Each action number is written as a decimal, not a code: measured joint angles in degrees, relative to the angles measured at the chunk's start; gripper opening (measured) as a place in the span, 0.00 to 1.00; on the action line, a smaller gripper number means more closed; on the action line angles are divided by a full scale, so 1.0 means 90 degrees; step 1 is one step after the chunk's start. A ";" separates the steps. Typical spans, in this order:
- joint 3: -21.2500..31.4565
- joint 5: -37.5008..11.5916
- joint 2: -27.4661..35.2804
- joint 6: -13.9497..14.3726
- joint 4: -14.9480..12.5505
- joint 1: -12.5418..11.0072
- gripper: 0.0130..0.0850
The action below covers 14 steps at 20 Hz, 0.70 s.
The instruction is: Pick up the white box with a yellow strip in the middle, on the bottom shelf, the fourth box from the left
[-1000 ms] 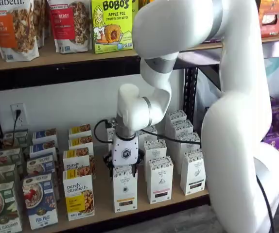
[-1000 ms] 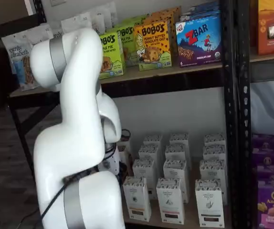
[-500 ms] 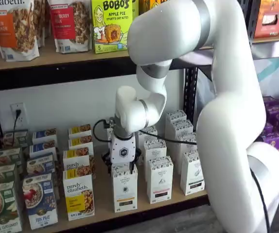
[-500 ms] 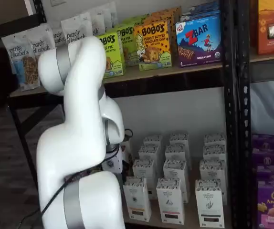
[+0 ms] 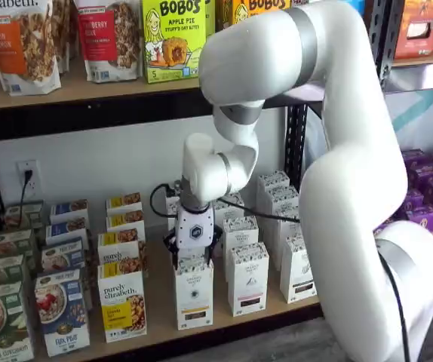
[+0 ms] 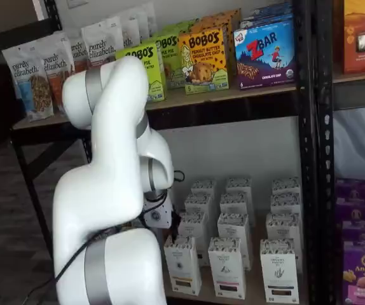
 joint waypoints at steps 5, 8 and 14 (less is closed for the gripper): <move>-0.0282 0.0005 0.0336 -0.0245 0.0161 -0.0096 1.00; -0.0398 -0.0005 0.0474 -0.0210 0.0080 -0.0138 1.00; -0.0736 0.0002 0.0832 0.0028 -0.0228 -0.0182 1.00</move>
